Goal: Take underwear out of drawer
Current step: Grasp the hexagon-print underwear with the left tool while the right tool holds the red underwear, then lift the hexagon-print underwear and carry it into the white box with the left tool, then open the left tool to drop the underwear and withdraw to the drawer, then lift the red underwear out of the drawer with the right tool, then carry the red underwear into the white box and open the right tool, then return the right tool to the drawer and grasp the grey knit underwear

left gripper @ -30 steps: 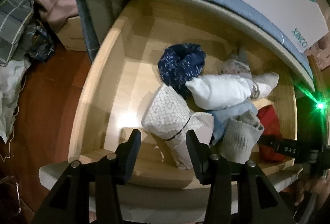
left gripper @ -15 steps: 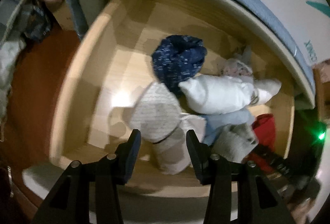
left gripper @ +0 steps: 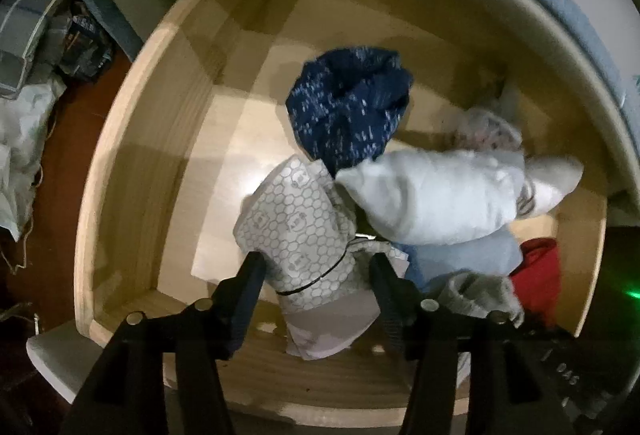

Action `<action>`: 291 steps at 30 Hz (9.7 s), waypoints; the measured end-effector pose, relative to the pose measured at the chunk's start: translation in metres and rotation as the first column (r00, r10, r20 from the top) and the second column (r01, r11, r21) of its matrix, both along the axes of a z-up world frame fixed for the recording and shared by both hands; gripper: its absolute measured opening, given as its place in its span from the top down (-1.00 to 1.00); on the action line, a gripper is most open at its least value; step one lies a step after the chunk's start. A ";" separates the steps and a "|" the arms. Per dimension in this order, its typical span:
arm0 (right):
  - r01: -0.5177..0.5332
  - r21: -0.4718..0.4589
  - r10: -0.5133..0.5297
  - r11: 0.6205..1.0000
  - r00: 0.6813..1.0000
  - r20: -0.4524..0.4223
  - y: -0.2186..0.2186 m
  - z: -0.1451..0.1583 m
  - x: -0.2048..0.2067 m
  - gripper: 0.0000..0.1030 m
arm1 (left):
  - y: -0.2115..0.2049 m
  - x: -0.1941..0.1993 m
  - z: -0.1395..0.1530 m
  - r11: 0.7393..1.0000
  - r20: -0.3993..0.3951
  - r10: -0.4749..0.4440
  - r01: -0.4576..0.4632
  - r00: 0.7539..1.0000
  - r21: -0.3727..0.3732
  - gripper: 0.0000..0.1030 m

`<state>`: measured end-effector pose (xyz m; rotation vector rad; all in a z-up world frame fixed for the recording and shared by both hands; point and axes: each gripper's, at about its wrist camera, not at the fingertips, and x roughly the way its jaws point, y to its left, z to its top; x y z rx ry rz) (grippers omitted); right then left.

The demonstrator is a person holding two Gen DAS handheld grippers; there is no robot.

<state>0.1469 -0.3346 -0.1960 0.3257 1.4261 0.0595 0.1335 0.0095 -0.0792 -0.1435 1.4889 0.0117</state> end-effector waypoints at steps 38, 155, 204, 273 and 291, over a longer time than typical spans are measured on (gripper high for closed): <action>0.002 0.007 -0.002 1.000 1.000 -0.009 0.001 -0.005 0.008 0.20 | 0.012 0.008 0.007 0.990 -0.073 -0.140 0.137 0.988 -0.038 0.11; -0.004 -0.105 0.003 0.994 1.000 -0.007 0.034 0.008 0.007 0.23 | 0.006 -0.038 0.077 0.977 0.284 -0.196 0.163 0.938 0.138 0.04; -0.022 -0.152 0.102 0.988 0.835 0.541 0.029 0.291 0.025 0.24 | 0.028 -0.049 0.077 0.994 0.403 -0.078 0.041 0.912 0.097 0.04; -0.333 -0.107 0.328 0.937 0.943 -0.054 0.168 0.051 0.010 -0.34 | 0.044 -0.045 0.073 0.999 0.387 -0.014 -0.002 0.922 0.040 0.04; -0.241 -0.191 0.233 0.952 0.970 -0.063 0.107 0.025 0.007 0.25 | 0.041 -0.043 0.071 0.999 0.384 -0.022 0.005 0.923 0.045 0.04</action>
